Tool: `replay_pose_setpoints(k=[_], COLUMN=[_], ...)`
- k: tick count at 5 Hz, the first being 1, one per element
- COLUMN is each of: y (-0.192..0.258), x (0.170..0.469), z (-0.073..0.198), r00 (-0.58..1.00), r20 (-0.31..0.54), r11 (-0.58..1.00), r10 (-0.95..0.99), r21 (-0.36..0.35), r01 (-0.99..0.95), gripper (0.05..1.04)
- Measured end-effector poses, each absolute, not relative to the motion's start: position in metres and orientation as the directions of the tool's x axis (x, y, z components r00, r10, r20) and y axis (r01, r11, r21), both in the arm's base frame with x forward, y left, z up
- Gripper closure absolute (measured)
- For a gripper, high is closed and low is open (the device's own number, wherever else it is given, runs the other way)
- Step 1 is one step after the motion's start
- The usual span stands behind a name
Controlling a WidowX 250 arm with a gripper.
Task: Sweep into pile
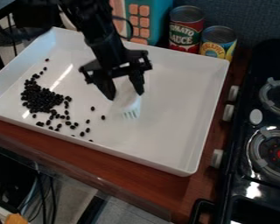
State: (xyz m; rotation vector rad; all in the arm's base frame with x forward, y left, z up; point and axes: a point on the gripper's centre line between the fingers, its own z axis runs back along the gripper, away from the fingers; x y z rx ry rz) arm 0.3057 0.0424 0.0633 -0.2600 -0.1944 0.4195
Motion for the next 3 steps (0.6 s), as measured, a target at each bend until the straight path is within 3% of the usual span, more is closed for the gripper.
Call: replay_pose_setpoints(k=[1, 3], y=[0.05, 0.028], x=[0.292, 0.258], z=[0.056, 0.036], r00=[0.9, 0.887], r20=[0.094, 0.116], r11=[0.869, 0.85], r10=[0.426, 0.446], r21=[-0.318, -0.364], r01=[-0.378, -0.38], gripper=[0.376, 0.376])
